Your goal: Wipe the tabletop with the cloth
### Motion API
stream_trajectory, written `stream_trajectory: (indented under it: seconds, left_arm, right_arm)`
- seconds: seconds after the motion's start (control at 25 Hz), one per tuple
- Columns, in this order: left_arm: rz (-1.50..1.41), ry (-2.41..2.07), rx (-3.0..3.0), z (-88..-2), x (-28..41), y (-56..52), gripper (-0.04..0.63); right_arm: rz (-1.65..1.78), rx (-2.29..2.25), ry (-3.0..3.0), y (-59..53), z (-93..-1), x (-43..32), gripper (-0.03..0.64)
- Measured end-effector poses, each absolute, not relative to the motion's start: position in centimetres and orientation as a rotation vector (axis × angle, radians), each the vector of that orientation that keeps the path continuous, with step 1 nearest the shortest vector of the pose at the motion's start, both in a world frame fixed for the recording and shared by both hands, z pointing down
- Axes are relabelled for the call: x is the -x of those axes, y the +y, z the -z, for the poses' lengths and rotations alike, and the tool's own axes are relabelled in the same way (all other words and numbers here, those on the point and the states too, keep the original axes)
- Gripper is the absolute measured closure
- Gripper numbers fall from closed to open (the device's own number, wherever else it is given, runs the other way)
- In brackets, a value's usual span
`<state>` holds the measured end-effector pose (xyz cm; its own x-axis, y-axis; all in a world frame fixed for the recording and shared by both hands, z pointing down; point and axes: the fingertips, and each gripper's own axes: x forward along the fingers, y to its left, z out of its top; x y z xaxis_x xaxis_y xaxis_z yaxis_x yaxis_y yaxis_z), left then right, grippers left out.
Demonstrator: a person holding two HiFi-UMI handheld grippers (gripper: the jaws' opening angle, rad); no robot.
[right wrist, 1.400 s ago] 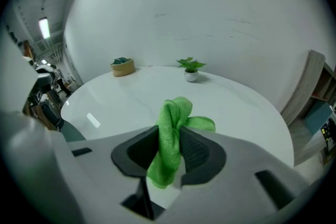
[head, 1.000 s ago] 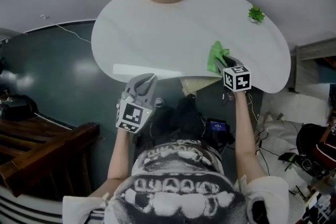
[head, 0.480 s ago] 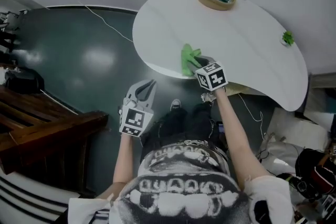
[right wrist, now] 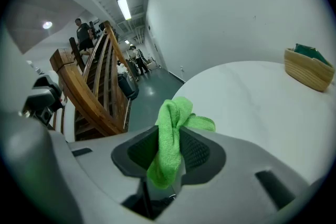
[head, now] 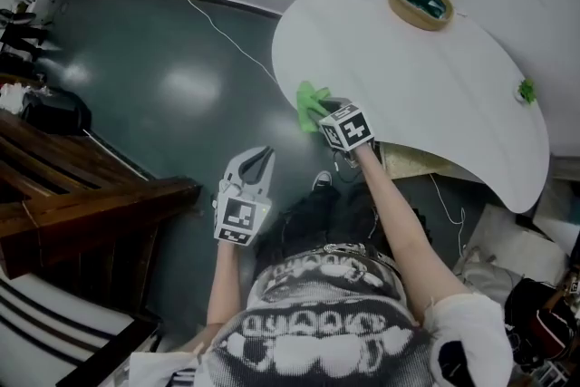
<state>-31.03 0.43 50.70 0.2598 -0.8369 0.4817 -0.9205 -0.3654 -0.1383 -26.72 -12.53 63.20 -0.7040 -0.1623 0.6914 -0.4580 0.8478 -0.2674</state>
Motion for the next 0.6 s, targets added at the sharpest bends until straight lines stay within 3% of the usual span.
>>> stream_trajectory:
  seconds: [0.6]
  left_arm:
    - [-0.726, -1.521, -2.455, -51.6, 30.5, -0.7, 0.578]
  right_arm:
    - [-0.630, -0.573, -2.230, -13.6, -66.0, 22.4, 0.495]
